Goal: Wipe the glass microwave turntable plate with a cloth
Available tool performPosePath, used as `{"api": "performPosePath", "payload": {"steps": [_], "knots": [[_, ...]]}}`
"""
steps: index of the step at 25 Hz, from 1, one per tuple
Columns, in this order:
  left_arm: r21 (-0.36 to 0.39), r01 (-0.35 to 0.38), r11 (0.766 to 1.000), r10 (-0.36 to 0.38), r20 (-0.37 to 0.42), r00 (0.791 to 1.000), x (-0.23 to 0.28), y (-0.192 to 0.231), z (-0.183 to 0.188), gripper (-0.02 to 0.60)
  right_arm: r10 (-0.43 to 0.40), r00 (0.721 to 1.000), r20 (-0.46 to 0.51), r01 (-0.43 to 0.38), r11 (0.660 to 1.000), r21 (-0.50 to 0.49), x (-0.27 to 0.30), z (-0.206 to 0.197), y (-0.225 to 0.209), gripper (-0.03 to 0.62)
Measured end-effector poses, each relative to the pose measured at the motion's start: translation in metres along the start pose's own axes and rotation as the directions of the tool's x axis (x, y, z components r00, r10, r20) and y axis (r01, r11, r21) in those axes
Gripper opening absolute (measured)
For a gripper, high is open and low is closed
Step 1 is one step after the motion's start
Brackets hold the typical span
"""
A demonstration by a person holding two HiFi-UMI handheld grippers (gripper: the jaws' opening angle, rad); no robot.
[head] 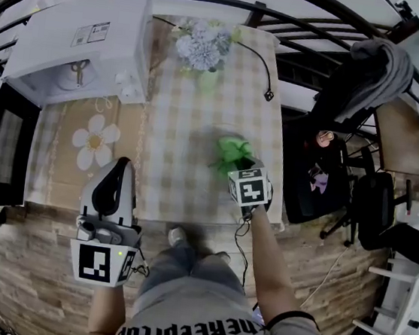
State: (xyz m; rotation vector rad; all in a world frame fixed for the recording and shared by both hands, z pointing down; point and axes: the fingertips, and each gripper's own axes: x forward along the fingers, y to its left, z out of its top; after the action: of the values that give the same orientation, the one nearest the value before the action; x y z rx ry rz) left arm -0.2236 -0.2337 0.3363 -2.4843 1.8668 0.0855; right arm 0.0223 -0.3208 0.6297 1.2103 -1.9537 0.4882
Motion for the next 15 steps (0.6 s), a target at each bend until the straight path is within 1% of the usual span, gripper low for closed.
{"api": "performPosePath", "payload": {"steps": [6,10,12,15], "knots": [[0.0,0.004,1.0,-0.004,0.004,1.0,0.001,-0.004,0.001,0.011,-0.058,0.998,-0.02,0.059,0.996,0.059,-0.01,-0.017,-0.036,0.06],[-0.001,0.009,1.0,-0.009,0.004,1.0,0.003,-0.007,0.001,0.011,-0.09,0.995,-0.032,0.093,0.989,0.117,-0.018,-0.029,-0.059,0.06],[-0.001,0.012,1.0,-0.012,0.005,1.0,0.003,-0.009,0.002,0.011,-0.095,0.995,-0.033,0.098,0.986,0.134,-0.02,-0.032,-0.065,0.06],[-0.002,0.014,1.0,-0.014,0.009,1.0,0.002,-0.011,0.003,0.011,-0.099,0.994,-0.055,0.105,0.986,0.13,-0.019,-0.031,-0.063,0.06]]}}
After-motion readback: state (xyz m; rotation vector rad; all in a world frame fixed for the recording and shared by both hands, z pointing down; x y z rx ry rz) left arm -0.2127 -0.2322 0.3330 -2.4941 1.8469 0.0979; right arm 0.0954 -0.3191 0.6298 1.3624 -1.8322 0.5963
